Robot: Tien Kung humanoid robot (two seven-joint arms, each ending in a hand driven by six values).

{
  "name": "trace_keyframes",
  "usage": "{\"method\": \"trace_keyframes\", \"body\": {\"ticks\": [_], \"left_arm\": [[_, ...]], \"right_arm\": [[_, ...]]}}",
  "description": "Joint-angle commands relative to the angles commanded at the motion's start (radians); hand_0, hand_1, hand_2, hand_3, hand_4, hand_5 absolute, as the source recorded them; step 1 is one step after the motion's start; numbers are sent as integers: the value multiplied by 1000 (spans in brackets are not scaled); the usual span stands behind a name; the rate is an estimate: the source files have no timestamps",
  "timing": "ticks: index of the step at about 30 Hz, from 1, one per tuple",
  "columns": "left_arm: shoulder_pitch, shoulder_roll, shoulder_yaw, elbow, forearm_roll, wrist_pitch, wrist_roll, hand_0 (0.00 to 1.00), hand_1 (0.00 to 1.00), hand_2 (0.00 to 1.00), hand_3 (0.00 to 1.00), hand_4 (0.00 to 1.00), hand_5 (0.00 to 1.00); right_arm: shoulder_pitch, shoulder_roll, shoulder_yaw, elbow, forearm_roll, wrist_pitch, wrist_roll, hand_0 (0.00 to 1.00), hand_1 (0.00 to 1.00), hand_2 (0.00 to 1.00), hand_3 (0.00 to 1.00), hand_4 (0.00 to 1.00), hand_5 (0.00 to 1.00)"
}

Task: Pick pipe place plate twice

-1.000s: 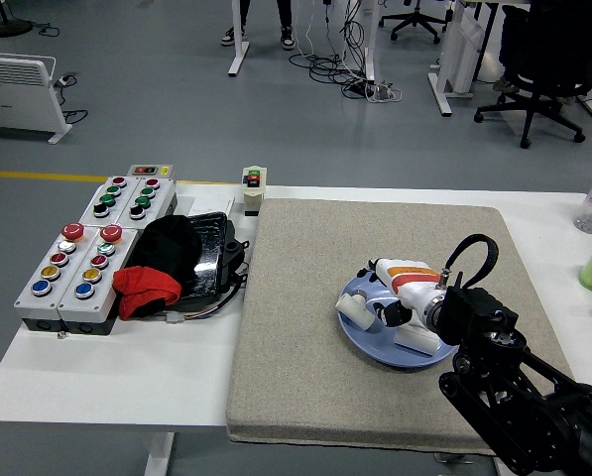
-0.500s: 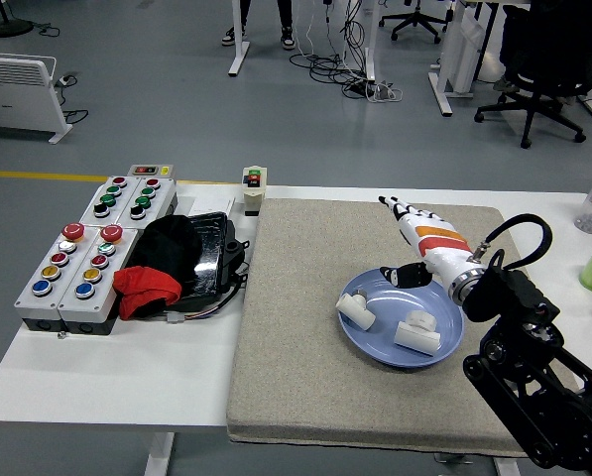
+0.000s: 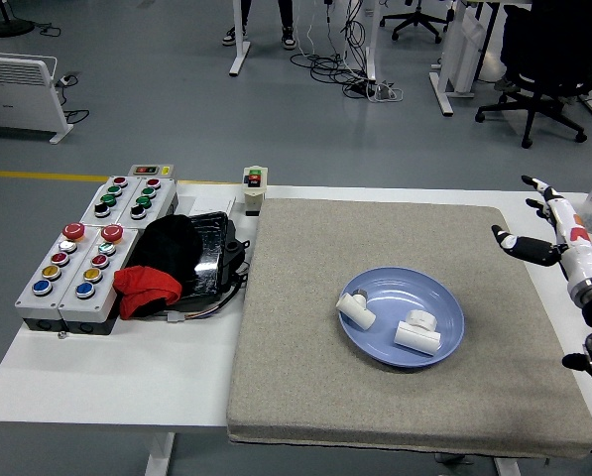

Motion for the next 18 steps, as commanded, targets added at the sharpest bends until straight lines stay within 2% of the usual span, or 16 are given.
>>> {"method": "trace_keyframes", "body": {"ticks": [2,3,8,9,14,15,18], "left_arm": [[1,0,2,1,-1,0,0,698,684,712,656,347,998],[1,0,2,1,-1,-1,1,698,685,711,656,346,998],[0,-1,2,1,0,-1,1,698,685,711,656,346,998],[-1,-1,1,1,1,-1,2,698,684,711,657,346,998],[-3,0,2,0,2,-1,2,698,684,711,657,346,998],[-3,-1,2,0,2,-1,2,698,684,711,657,345,998],[-4,-1,3,1,0,-2,2,698,684,711,657,345,998]], "right_arm": [[-30,-2,50,1,85,17,12,901,852,941,878,663,383],[-42,-2,66,3,130,26,14,877,832,920,860,638,466],[-100,-5,138,12,338,76,16,877,832,920,860,638,466],[-109,-5,146,14,383,83,17,858,818,903,841,624,523],[-151,5,200,20,591,105,18,858,818,903,841,624,523],[-158,7,210,20,631,105,18,847,802,888,821,615,582],[-166,11,227,19,662,105,19,847,802,888,821,615,582]]}}
